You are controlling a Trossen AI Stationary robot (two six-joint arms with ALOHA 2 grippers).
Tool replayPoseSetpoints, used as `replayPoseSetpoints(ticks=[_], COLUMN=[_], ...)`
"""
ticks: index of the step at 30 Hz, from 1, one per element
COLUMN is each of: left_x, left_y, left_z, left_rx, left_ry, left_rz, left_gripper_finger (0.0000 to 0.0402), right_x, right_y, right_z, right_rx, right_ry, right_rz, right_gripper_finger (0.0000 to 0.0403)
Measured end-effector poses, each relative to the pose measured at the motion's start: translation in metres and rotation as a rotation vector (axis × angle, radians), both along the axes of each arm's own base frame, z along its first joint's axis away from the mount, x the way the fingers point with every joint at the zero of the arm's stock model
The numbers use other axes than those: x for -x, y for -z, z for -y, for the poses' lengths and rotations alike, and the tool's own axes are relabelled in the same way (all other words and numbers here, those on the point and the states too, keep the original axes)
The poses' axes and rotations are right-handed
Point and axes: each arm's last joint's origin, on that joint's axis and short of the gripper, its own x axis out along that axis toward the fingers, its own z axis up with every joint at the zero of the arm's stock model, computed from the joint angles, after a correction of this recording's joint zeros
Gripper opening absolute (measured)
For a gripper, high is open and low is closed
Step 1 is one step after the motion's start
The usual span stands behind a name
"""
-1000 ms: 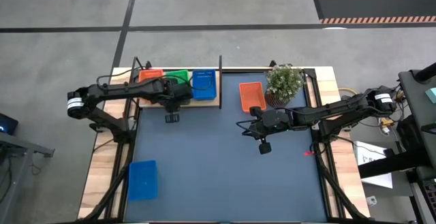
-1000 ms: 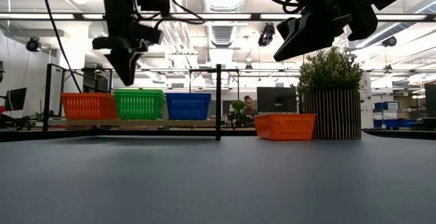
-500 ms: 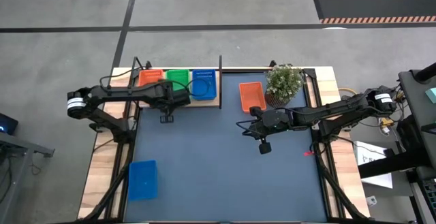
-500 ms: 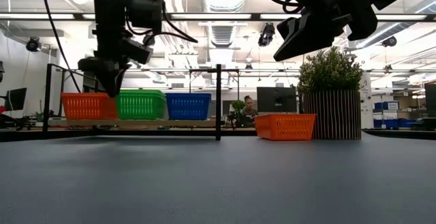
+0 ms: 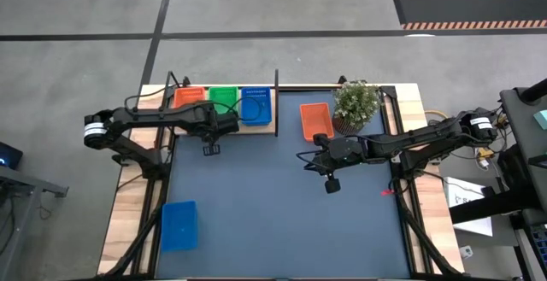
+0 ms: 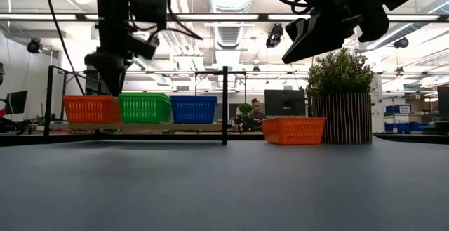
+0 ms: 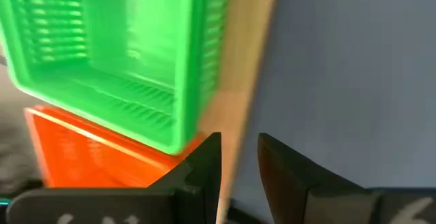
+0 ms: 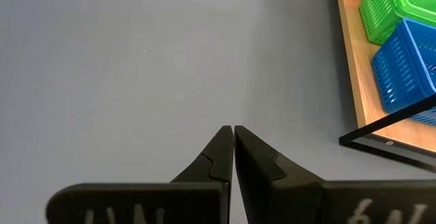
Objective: Stack baskets on shelf by color
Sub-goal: Stack the blue bin on top of the stacked blue bins on the shelf
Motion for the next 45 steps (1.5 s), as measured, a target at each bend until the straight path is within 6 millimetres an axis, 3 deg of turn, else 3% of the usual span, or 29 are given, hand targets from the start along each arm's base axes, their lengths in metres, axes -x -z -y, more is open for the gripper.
replayPoseSetpoints(ticks=[6,14,23,29,36,45], left_x=[-0.014,-0.013,0.028,0.056,0.061,0.059], left_y=[-0.021,-0.022,-0.022,-0.019,0.005,0.017], left_z=[0.033,0.113,0.216,0.269,0.300,0.308], left_rx=[0.174,0.374,0.621,0.722,0.671,0.658], left_ry=[-0.077,-0.011,-0.044,-0.041,-0.057,0.011], left_rz=[0.178,0.200,0.135,0.161,0.102,0.035], left_gripper_finger=[0.0079,0.0079,0.0079,0.0079,0.0080,0.0092], right_x=[0.000,0.000,-0.001,-0.001,0.000,0.003], right_y=[0.000,0.000,-0.002,-0.002,0.001,0.008], right_z=[0.000,0.000,0.000,0.000,0.000,0.000], right_rx=[0.022,0.052,0.071,0.073,0.032,0.000], right_ry=[-0.017,-0.039,-0.055,-0.058,-0.039,-0.015], right_rz=[0.003,0.006,0.025,0.026,0.013,-0.013], right_gripper_finger=[0.0009,0.0009,0.0009,0.0009,0.0009,0.0009])
